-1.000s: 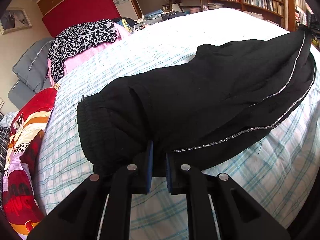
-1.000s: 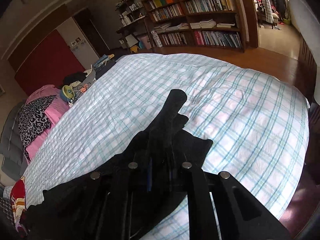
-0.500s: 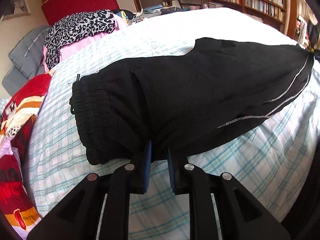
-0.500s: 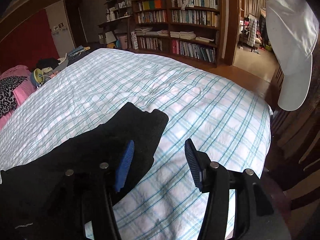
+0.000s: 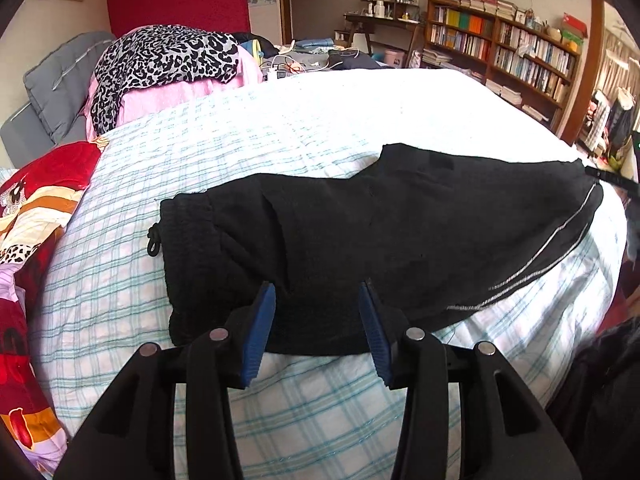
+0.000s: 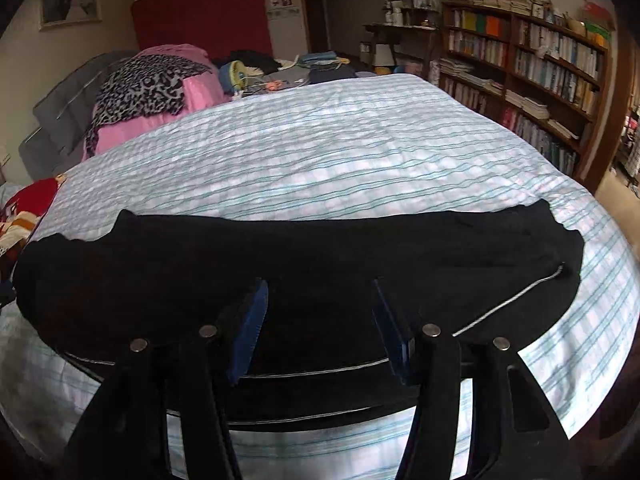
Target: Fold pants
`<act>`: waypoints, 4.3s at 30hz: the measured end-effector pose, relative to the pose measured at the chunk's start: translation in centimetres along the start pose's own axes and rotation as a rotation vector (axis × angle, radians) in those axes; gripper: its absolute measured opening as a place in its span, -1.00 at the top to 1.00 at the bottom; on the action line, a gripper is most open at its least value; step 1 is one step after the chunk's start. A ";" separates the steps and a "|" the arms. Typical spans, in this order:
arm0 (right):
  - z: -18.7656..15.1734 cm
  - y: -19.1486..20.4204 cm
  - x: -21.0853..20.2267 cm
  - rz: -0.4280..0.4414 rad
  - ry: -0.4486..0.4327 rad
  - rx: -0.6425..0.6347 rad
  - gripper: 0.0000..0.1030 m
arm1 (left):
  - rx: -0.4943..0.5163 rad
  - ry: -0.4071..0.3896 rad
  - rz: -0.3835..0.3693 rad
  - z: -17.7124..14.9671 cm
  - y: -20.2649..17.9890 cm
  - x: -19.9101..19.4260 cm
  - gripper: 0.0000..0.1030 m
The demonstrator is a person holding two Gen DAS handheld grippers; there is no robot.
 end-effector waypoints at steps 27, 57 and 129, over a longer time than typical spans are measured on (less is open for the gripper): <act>-6.8 8.0 3.0 0.052 0.178 -0.373 -0.08 | 0.069 0.032 -0.132 2.3 -10.8 6.7 -0.11; -5.5 8.6 5.1 0.237 0.167 -0.478 0.27 | 0.081 0.142 -0.287 5.4 -20.5 11.3 -0.20; -1.4 -27.7 1.7 0.072 -0.021 0.546 0.55 | 0.240 0.208 -0.270 6.5 -30.2 15.0 -0.69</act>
Point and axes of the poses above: each gripper's, at about its wrist camera, not at the fingertips, and x roughly the way its jaws point, y to its left, z to its top, the point moved 4 cm from there along x, roughly the way its jaws point, and after that the axes turned 6 degrees about y, right-handed, at the moved point
